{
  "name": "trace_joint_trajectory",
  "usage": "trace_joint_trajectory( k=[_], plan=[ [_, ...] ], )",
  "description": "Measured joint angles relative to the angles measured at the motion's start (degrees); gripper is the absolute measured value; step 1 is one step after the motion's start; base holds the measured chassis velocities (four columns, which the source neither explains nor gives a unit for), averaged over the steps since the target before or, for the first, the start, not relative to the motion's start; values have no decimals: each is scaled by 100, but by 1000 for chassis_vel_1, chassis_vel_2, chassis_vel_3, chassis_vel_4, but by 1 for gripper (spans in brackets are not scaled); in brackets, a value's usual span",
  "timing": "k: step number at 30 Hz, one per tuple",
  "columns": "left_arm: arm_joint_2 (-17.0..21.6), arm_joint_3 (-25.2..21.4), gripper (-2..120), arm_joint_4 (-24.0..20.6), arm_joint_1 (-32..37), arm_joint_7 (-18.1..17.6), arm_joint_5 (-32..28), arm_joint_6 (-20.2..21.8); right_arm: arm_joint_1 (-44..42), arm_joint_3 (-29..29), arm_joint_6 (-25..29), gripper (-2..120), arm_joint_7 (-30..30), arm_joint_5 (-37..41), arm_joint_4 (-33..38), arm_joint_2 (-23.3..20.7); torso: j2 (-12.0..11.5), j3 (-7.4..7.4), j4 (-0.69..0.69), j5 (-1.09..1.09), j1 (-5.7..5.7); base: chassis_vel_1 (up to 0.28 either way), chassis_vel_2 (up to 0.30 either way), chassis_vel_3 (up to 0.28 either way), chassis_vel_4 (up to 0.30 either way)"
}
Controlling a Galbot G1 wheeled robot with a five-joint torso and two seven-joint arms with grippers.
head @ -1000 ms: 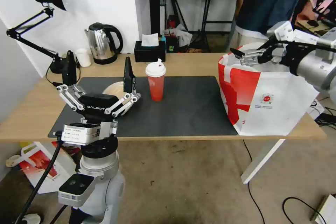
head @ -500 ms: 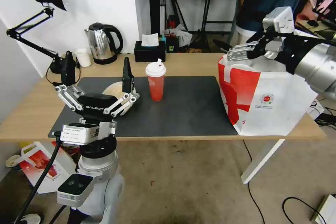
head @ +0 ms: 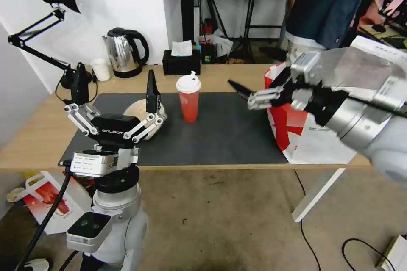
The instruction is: Pick up the trash from the table and place it into the takeout bag.
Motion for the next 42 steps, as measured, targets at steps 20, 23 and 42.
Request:
trace_joint_trajectory(
  k=[20, 23, 42],
  plan=[
    [1, -166, 100, 10, 3, -7, -30, -40, -754, -1041, 1757, 100, 136, -2299, -518, 1543, -2, 0, 1, 0, 0, 0, 0, 0, 0],
    [1, -189, 100, 31, -21, -10, -35, -41, -937, -924, 2029, 100, 257, -2556, -414, 1831, -1, 0, 0, 0, 0, 0, 0, 0, 0],
    [-3, -144, 100, 132, -102, -25, -43, -38, -2028, -853, 4789, 100, 1161, -4725, -656, 3628, -1, 1, 0, 1, 0, 0, 0, 0, 0]
  ],
)
